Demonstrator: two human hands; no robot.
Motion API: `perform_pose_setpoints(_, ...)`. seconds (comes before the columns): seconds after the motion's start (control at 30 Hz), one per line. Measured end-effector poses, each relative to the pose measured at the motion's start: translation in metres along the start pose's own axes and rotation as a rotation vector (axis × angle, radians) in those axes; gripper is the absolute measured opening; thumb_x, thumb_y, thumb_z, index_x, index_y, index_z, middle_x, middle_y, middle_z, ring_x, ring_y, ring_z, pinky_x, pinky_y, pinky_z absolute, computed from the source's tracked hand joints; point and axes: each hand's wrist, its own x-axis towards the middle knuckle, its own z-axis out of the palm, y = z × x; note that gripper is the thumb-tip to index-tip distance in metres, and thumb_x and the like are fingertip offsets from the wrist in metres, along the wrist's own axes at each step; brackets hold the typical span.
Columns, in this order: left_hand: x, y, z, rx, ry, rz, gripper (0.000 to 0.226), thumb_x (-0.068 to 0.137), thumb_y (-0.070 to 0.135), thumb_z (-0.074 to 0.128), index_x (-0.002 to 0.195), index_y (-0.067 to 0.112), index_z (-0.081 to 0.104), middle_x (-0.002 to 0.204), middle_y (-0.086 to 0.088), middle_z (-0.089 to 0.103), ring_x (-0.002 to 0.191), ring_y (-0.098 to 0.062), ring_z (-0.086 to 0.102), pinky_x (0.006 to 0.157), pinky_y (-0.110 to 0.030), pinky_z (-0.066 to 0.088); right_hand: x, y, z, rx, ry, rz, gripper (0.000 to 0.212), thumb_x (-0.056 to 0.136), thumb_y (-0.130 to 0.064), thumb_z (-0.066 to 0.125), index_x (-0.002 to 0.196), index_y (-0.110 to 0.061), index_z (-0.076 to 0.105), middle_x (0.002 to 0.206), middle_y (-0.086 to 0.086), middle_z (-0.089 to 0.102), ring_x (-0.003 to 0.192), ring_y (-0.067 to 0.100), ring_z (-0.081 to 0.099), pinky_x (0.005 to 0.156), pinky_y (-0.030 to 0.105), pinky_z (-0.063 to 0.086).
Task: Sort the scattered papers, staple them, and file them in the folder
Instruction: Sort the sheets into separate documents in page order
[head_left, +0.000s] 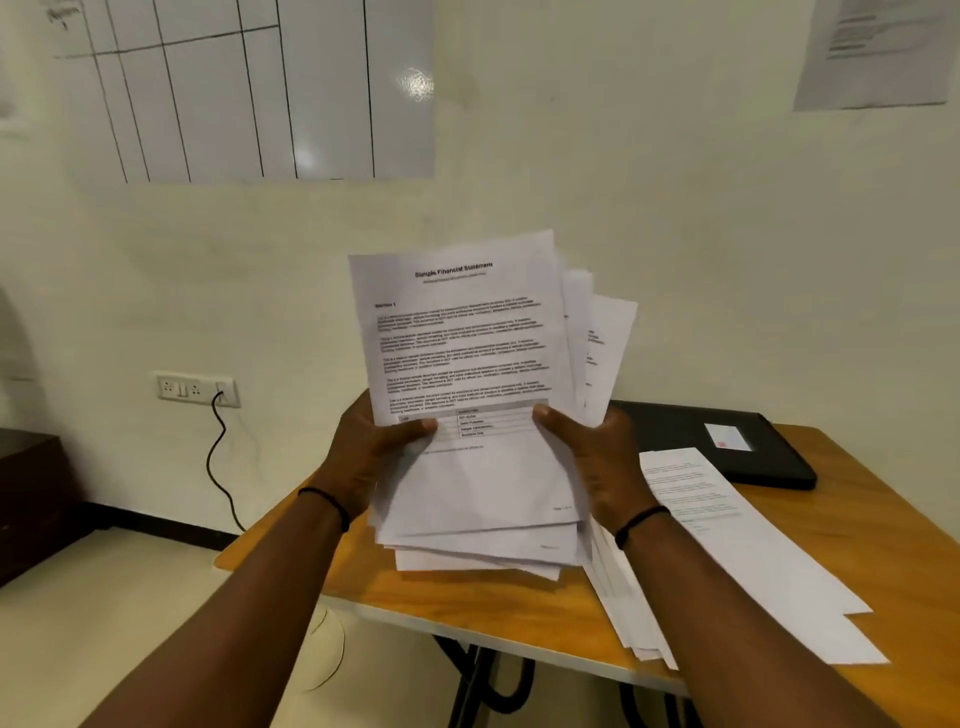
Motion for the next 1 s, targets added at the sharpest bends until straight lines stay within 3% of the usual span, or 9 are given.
perform_pose_setpoints(0.1, 0.003, -0.002, -0.001, -0.003, 0.028, -0.020, 0.071, 0.060, 0.024, 0.086, 0.125, 0.010, 0.063, 0.118, -0.009, 0.072, 0.106, -0.027, 0.070, 0.087, -0.037, 0.059, 0.000, 0.002, 0.001, -0.037, -0.010, 0.023, 0.038, 0.078, -0.011, 0.080, 0.113, -0.012, 0.068, 0.101, 0.001, 0.076, 0.092, 0.017, 0.073, 0.075, 0.025, 0.059)
perform_pose_setpoints(0.23, 0.001, -0.004, 0.006, 0.026, 0.009, -0.044, 0.069, 0.061, 0.031, 0.085, 0.120, 0.003, 0.064, 0.112, -0.014, 0.073, 0.103, -0.035, 0.070, 0.084, -0.037, 0.059, -0.007, 0.011, 0.006, -0.098, -0.078, 0.040, 0.035, 0.080, -0.015, 0.078, 0.112, -0.013, 0.066, 0.095, 0.003, 0.076, 0.086, 0.020, 0.074, 0.067, 0.024, 0.058)
perform_pose_setpoints(0.37, 0.005, 0.006, 0.010, 0.071, 0.006, -0.029, 0.054, 0.069, 0.019, 0.087, 0.115, 0.001, 0.066, 0.107, -0.013, 0.075, 0.100, -0.035, 0.071, 0.080, -0.034, 0.059, -0.004, 0.005, 0.016, -0.096, -0.050, -0.013, 0.030, 0.080, -0.011, 0.079, 0.108, -0.013, 0.067, 0.092, 0.002, 0.076, 0.083, 0.017, 0.074, 0.065, 0.021, 0.058)
perform_pose_setpoints(0.47, 0.012, 0.026, 0.014, 0.080, 0.038, 0.037, 0.041, 0.080, 0.009, 0.076, 0.118, 0.000, 0.065, 0.109, -0.011, 0.075, 0.099, -0.030, 0.072, 0.081, -0.034, 0.060, 0.003, -0.013, 0.024, -0.083, -0.048, -0.097, 0.026, 0.080, -0.009, 0.078, 0.103, -0.015, 0.067, 0.091, 0.000, 0.076, 0.084, 0.015, 0.074, 0.067, 0.022, 0.058)
perform_pose_setpoints(0.57, 0.021, 0.045, 0.015, 0.107, 0.059, 0.100, 0.035, 0.084, 0.010, 0.074, 0.118, 0.004, 0.066, 0.110, -0.009, 0.074, 0.097, -0.024, 0.073, 0.083, -0.034, 0.060, 0.012, -0.026, 0.030, -0.090, -0.058, -0.178, 0.027, 0.080, -0.013, 0.079, 0.104, -0.016, 0.067, 0.097, 0.002, 0.075, 0.086, 0.018, 0.074, 0.069, 0.025, 0.059)
perform_pose_setpoints(0.67, 0.020, 0.036, 0.012, 0.165, 0.049, 0.058, 0.029, 0.085, 0.014, 0.074, 0.113, 0.011, 0.069, 0.107, -0.005, 0.075, 0.095, -0.021, 0.073, 0.084, -0.034, 0.059, 0.011, -0.012, 0.028, -0.204, -0.089, -0.168, 0.026, 0.079, -0.015, 0.080, 0.101, -0.022, 0.067, 0.095, -0.006, 0.074, 0.087, 0.011, 0.073, 0.067, 0.019, 0.057)
perform_pose_setpoints(0.77, 0.009, 0.003, 0.003, 0.195, 0.029, -0.072, 0.042, 0.076, 0.025, 0.080, 0.116, 0.014, 0.069, 0.109, -0.003, 0.075, 0.100, -0.022, 0.072, 0.091, -0.040, 0.057, -0.001, 0.021, 0.016, -0.302, -0.097, -0.072, 0.025, 0.081, -0.018, 0.078, 0.096, -0.031, 0.062, 0.094, -0.015, 0.069, 0.083, 0.004, 0.071, 0.062, 0.012, 0.053)
perform_pose_setpoints(0.87, 0.002, -0.013, -0.004, 0.196, 0.040, -0.114, 0.050, 0.070, 0.035, 0.076, 0.115, 0.018, 0.068, 0.108, 0.000, 0.075, 0.099, -0.022, 0.072, 0.088, -0.039, 0.058, -0.003, 0.030, 0.012, -0.293, -0.081, -0.039, 0.022, 0.084, -0.019, 0.075, 0.096, -0.031, 0.061, 0.094, -0.013, 0.068, 0.078, -0.007, 0.068, 0.060, 0.010, 0.051)
perform_pose_setpoints(1.0, 0.007, -0.012, -0.003, 0.176, 0.039, -0.079, 0.053, 0.071, 0.033, 0.076, 0.119, 0.012, 0.066, 0.110, -0.002, 0.075, 0.098, -0.022, 0.072, 0.084, -0.035, 0.059, 0.009, 0.017, 0.019, -0.248, -0.097, -0.079, 0.025, 0.081, -0.023, 0.076, 0.103, -0.024, 0.065, 0.098, -0.004, 0.072, 0.084, 0.003, 0.071, 0.063, 0.015, 0.054)
